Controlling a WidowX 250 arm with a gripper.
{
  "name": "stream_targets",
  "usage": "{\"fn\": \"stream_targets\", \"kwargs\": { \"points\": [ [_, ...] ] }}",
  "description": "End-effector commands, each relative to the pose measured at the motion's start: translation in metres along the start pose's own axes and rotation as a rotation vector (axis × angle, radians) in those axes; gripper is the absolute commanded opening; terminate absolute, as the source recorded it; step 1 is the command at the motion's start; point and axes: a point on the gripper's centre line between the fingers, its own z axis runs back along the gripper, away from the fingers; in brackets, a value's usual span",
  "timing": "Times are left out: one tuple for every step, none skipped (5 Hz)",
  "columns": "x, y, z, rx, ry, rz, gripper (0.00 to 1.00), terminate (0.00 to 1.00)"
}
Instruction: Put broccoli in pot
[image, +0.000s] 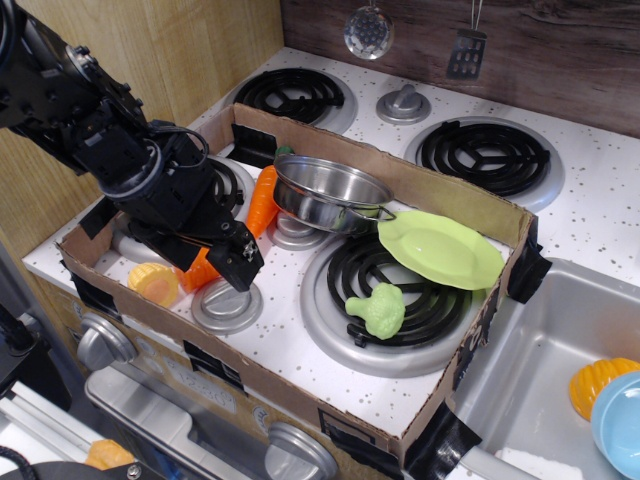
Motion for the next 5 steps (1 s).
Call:
{"fn": "stream_targets", "kwargs": {
  "points": [
    [0.0,0.0,0.0,0.0,0.0,0.0,1.0,0.0],
    [0.004,-0.012,0.008,0.0,-0.001,0.011,1.0,0.0],
    [0.007,-0.029,0.019,0.014,-0.015,0.017,1.0,0.0],
    [0.009,-0.048,0.027,0.032,-0.032,0.006,1.0,0.0],
    [0.004,-0.065,0.02,0.052,-0.034,0.036,1.0,0.0]
  ]
}}
